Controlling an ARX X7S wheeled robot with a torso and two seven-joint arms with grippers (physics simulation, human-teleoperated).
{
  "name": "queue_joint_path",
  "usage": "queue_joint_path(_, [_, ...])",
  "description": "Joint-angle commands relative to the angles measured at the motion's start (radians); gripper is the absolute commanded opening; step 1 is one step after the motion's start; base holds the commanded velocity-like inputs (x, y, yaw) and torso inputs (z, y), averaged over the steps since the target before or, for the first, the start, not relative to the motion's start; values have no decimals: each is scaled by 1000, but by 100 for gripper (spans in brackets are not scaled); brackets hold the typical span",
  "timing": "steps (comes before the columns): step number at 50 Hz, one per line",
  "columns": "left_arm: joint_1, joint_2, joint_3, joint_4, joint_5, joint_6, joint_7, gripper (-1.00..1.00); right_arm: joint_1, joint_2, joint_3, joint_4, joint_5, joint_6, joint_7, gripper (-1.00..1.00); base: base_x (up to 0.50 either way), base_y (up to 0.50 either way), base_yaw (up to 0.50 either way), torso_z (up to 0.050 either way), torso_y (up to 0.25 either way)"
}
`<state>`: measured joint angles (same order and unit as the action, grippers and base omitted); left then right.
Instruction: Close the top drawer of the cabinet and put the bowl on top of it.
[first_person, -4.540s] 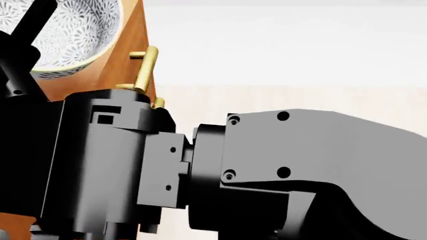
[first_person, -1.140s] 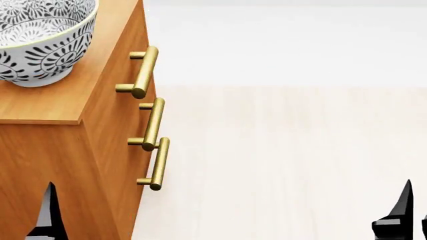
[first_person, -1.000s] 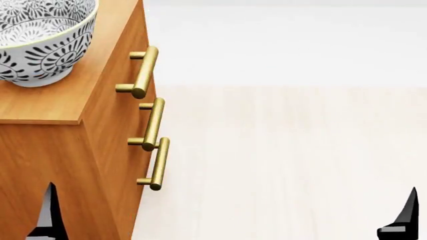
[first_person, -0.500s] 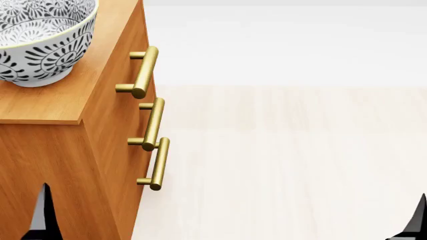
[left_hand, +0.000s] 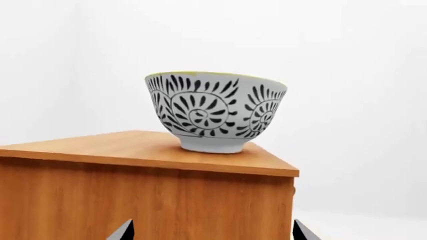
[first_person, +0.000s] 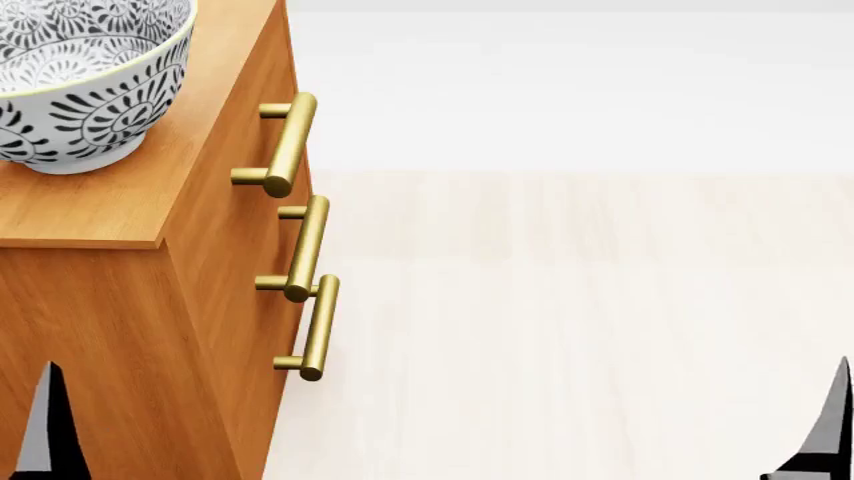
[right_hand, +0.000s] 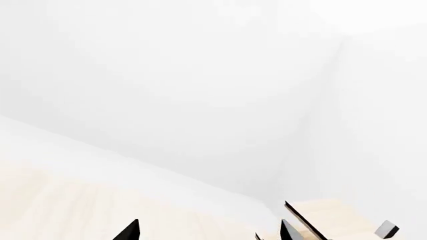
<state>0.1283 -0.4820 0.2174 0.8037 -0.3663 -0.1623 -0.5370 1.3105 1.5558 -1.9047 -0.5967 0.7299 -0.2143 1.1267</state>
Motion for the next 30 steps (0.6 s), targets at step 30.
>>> queue_joint_path(30, [151, -64, -64, 209, 51, 102, -46, 100, 14, 15, 27, -445, -260, 280, 284, 100, 0, 0, 0, 0, 0])
